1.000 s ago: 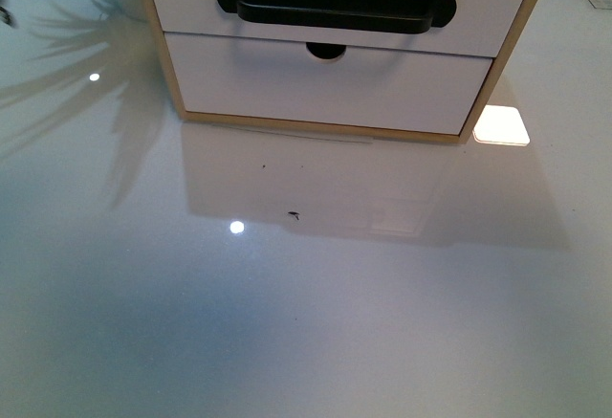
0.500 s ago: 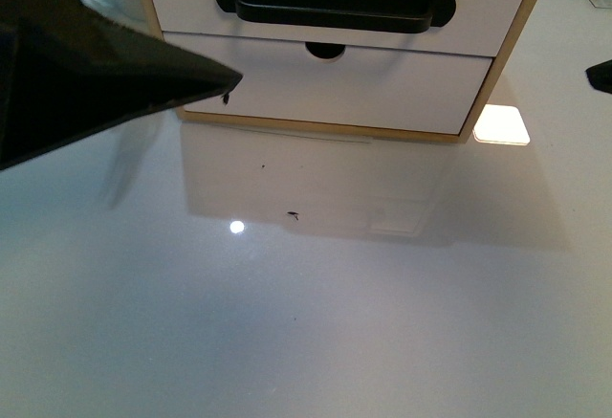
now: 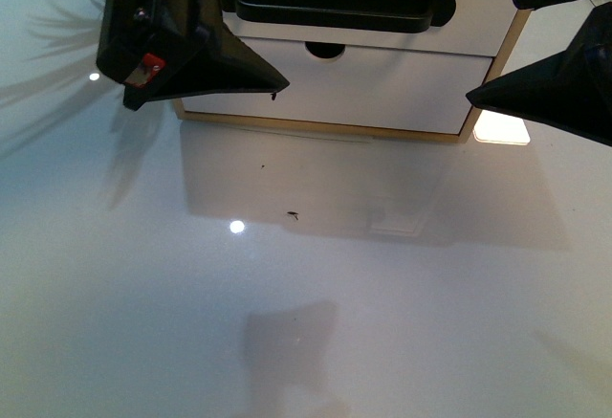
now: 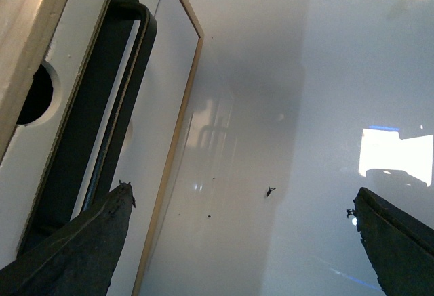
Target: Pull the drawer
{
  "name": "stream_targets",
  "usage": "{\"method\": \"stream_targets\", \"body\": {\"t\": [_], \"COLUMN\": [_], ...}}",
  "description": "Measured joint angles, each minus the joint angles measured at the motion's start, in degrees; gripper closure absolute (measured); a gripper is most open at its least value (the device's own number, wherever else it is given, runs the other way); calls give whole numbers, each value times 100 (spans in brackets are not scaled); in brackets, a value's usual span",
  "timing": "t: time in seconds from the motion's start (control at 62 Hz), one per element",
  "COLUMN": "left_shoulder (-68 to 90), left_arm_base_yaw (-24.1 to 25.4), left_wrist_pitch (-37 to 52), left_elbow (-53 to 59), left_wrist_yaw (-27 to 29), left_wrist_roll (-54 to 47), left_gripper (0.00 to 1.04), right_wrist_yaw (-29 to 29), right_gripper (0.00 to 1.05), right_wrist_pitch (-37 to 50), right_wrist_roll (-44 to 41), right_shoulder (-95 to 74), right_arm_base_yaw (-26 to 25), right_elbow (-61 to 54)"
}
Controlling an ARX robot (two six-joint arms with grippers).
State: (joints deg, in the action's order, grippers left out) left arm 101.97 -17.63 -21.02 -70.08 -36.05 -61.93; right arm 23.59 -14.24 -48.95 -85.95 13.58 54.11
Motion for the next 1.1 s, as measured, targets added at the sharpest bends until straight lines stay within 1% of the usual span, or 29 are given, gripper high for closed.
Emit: {"method": "stream_targets", "body": {"t": [0.226,0.403,0.855,1.097], "left_shoulder": [435,743,1217,1419], "left_arm_base_yaw": [-50,-81,-98,-87], "left_wrist_pitch": [-131,-269,-214,-321], "left_elbow": [-481,-774,-1126,-1226], "left_wrist_yaw": [59,251,584,852], "left_wrist_roll": [-2,-92,-330,-688], "left_gripper": [7,7,7,7], "right_wrist_yaw": [28,133,267,350], "right_gripper": [9,9,9,9], "right_wrist_pitch": [170,212,264,223], "right_wrist_roll": [0,9,103,105], "right_shoulder": [-284,-466,-610,-796], "right_arm_base_yaw": [9,37,11,-2], "right_elbow": [177,363,588,721]}}
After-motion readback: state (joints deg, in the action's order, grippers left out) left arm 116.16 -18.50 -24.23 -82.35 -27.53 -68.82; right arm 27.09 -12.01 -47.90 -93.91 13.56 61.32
